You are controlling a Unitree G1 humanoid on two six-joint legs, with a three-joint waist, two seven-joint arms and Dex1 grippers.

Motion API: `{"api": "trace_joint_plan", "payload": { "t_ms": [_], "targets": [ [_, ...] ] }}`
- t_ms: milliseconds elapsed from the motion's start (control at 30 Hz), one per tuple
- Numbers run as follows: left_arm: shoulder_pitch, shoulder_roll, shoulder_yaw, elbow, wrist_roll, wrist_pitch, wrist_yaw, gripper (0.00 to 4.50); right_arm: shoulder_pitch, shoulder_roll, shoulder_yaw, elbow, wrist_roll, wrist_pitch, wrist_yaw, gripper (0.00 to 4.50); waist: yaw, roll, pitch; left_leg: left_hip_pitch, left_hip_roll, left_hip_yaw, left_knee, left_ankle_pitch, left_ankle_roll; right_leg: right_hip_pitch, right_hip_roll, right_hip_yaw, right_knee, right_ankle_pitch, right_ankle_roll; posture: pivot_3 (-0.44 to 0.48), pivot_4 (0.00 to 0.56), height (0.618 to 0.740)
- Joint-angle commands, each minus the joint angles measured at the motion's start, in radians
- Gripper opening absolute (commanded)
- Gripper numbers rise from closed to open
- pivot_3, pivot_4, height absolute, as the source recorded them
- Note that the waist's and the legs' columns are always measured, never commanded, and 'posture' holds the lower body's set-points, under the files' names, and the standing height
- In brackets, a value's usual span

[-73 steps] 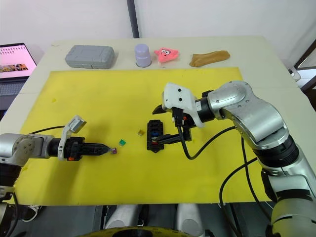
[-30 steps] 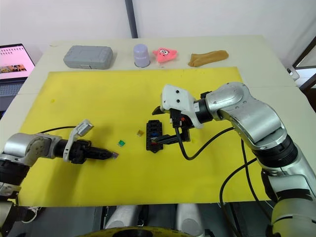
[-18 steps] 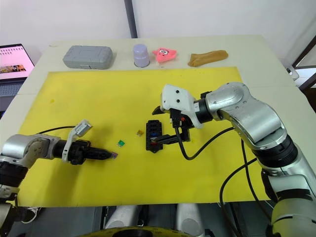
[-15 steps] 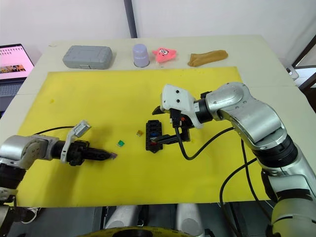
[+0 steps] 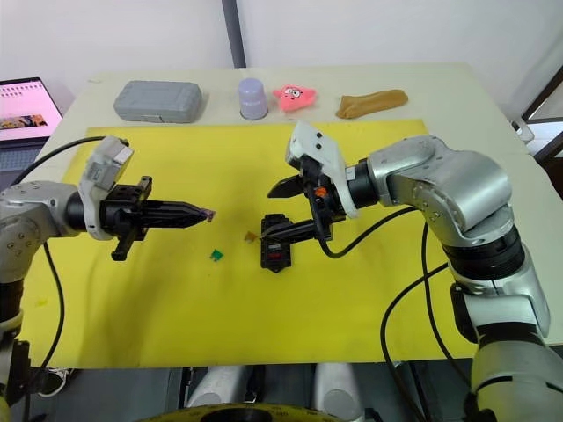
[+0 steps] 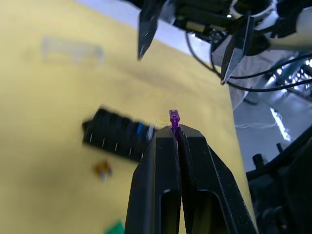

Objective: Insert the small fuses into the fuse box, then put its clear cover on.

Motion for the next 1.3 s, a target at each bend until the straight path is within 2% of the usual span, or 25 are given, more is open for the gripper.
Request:
{"api": "trace_joint_plan", "payload": {
  "t_ms": [33, 167, 400, 500, 533, 1033, 1133, 1200, 1233, 1300],
  "targets": [
    [-0.018, -0.021, -0.003, -0.05, -0.016, -0.039, 0.025, 0.06, -0.048, 0.058, -0.059, 0.002, 0.09, 0.071, -0.036, 4.5, 0.0, 0.0, 0.0, 0.0, 0.0, 0.0, 0.0, 0.0, 0.0, 0.0, 0.0, 0.0, 0.0, 0.0, 0.0, 0.0, 0.15, 0.74],
    [-0.019, -0.033, -0.029, -0.062, 0.001, -0.074, 0.031, 0.0, -0.072, 0.1, -0.065, 0.022, 0.123, 0.124, -0.078, 3.24, 0.005, 0.0, 0.0, 0.0, 0.0, 0.0, 0.001, 0.0, 0.0, 0.0, 0.0, 0.0, 0.0, 0.0, 0.0, 0.0, 0.15, 0.74],
    [-0.031, -0.045, -0.044, -0.06, -0.009, -0.088, 0.048, 0.0, -0.099, 0.142, -0.053, 0.06, 0.152, 0.152, -0.115, 3.24, 0.005, 0.0, 0.0, 0.0, -0.001, 0.0, 0.001, 0.0, 0.0, 0.0, 0.0, 0.0, 0.0, 0.0, 0.0, 0.0, 0.15, 0.74],
    [-0.036, -0.048, -0.045, -0.063, -0.012, -0.087, 0.053, 0.0, -0.102, 0.151, -0.043, 0.069, 0.152, 0.148, -0.124, 2.48, 0.003, 0.0, 0.0, 0.0, -0.001, 0.0, 0.001, 0.0, 0.0, 0.0, 0.0, 0.0, 0.0, 0.0, 0.0, 0.0, 0.15, 0.74],
    [-0.036, -0.048, -0.045, -0.065, -0.015, -0.086, 0.055, 0.0, -0.104, 0.154, -0.041, 0.071, 0.152, 0.149, -0.129, 2.02, 0.003, 0.0, 0.0, 0.0, -0.001, 0.0, 0.001, 0.0, 0.0, 0.0, 0.0, 0.0, 0.0, 0.0, 0.0, 0.0, 0.15, 0.74],
    [-0.036, -0.044, -0.045, -0.068, -0.019, -0.086, 0.061, 0.0, -0.107, 0.168, -0.009, 0.081, 0.149, 0.131, -0.139, 2.02, 0.003, 0.0, 0.0, 0.0, -0.001, 0.0, 0.001, 0.0, 0.0, 0.0, 0.0, 0.0, 0.0, 0.0, 0.0, 0.0, 0.15, 0.74],
    [-0.036, -0.043, -0.045, -0.065, -0.018, -0.086, 0.061, 0.0, -0.109, 0.168, -0.006, 0.084, 0.148, 0.128, -0.138, 1.31, 0.003, 0.0, 0.0, 0.0, -0.001, 0.0, 0.001, 0.0, 0.0, 0.0, 0.0, 0.0, 0.0, 0.0, 0.0, 0.0, 0.15, 0.74],
    [-0.036, -0.043, -0.045, -0.064, -0.018, -0.086, 0.061, 0.0, -0.11, 0.169, -0.004, 0.086, 0.148, 0.126, -0.138, 0.29, 0.003, 0.0, 0.0, 0.0, -0.001, 0.0, 0.001, 0.0, 0.0, 0.0, 0.0, 0.0, 0.0, 0.0, 0.0, 0.0, 0.15, 0.74],
    [-0.035, -0.042, -0.045, -0.064, -0.017, -0.087, 0.06, 0.0, -0.111, 0.17, -0.004, 0.086, 0.148, 0.125, -0.138, 0.07, 0.003, 0.0, 0.0, 0.0, -0.001, 0.0, 0.001, 0.0, 0.0, 0.0, 0.0, 0.0, 0.0, 0.0, 0.0, 0.0, 0.15, 0.74],
    [-0.034, -0.041, -0.046, -0.064, -0.019, -0.087, 0.063, 0.0, -0.112, 0.171, -0.003, 0.086, 0.147, 0.124, -0.138, 0.07, 0.003, 0.0, 0.0, 0.0, -0.001, 0.0, 0.001, 0.0, 0.0, 0.0, 0.0, 0.0, 0.0, 0.0, 0.0, 0.0, 0.15, 0.74]
  ]
}}
